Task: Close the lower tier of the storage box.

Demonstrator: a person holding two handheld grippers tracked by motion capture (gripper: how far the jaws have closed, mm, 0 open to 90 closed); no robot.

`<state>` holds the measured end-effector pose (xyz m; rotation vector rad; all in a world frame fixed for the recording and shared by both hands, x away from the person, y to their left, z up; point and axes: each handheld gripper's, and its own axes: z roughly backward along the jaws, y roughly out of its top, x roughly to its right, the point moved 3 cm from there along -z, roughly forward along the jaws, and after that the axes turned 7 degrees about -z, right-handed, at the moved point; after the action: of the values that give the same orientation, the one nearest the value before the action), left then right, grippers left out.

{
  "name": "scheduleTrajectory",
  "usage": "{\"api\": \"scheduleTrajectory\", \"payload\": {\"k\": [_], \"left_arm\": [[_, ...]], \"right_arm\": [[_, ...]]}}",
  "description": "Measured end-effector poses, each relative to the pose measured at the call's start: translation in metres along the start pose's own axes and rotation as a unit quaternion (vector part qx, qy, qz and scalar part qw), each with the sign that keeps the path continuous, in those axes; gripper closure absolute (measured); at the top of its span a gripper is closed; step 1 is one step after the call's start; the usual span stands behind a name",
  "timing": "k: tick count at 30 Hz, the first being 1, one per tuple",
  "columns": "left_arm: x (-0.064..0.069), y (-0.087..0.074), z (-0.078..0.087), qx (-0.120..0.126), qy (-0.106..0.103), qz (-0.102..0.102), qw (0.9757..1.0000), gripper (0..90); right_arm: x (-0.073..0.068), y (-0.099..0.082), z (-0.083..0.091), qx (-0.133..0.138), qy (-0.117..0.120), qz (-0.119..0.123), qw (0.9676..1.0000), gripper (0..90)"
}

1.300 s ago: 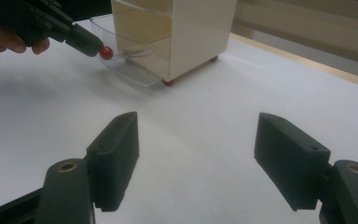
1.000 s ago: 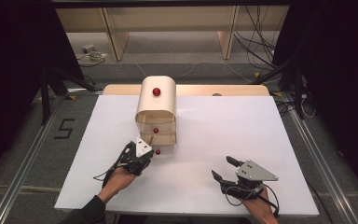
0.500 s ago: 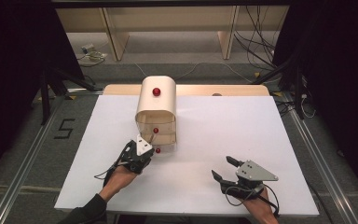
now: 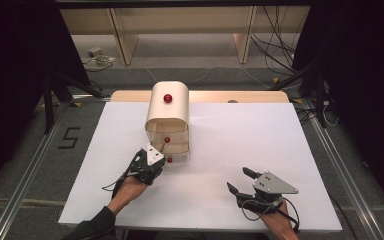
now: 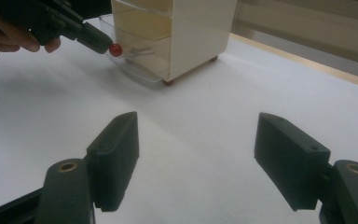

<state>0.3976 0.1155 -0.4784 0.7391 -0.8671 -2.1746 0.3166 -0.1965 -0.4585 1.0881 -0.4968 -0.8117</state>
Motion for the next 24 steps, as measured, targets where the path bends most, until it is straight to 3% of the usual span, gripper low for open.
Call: {"api": "scheduleTrajectory", "payload": {"k": [24], "left_arm": [[-0.0029,0.0016,-0.0039,0.001,0.003,-0.001,1.0,88.2]], "right_arm": [[-0.0001,-0.0001,-0.0002,0.0,0.001,0.0,1.0,31.6]]}}
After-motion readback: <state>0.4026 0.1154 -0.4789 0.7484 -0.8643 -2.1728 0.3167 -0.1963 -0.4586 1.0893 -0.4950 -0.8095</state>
